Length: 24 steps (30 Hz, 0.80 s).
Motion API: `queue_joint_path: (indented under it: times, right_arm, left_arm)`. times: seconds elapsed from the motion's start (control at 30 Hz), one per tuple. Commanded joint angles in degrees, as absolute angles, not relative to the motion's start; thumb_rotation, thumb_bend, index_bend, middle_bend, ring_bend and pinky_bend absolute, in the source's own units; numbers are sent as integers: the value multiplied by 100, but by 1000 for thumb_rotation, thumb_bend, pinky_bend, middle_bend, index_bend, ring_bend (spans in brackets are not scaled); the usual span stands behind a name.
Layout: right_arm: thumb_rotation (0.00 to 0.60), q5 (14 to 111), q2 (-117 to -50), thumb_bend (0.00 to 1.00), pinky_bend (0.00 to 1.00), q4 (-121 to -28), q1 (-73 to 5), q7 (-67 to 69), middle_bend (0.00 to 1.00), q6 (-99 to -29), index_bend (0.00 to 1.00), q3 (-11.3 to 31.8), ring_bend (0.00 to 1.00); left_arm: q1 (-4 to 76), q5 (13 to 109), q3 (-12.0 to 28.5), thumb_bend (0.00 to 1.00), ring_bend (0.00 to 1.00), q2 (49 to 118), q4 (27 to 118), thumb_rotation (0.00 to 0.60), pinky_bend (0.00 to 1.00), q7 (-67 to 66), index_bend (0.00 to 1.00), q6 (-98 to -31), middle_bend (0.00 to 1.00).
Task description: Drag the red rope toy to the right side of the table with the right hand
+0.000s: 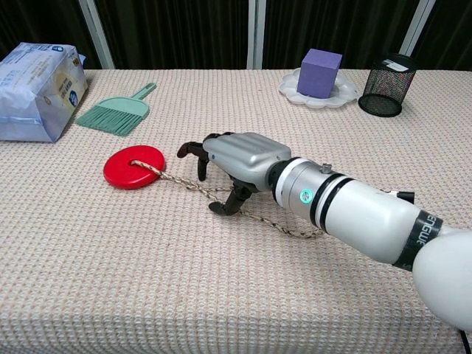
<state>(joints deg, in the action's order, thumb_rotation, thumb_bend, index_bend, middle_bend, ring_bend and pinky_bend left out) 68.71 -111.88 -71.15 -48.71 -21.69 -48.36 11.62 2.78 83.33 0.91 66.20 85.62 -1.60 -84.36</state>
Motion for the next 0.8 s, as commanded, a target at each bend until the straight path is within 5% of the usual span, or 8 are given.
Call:
queue_joint_path:
  times: [0.03, 0.8]
  right_arm:
    - [600, 6922, -11225, 266, 0, -7055, -4853, -2077, 390, -4893, 172, 1138, 36]
    - [600, 7439, -11344, 375, 0, -6813, -4760, -1711, 524, -5230, 276, 948, 122]
  left_arm:
    - [274, 8324, 96, 69, 0, 6632, 8541, 600, 101, -141, 109, -8428, 35]
    - [227, 8277, 103, 69, 0, 6691, 8441, 600, 101, -108, 110, -8397, 35]
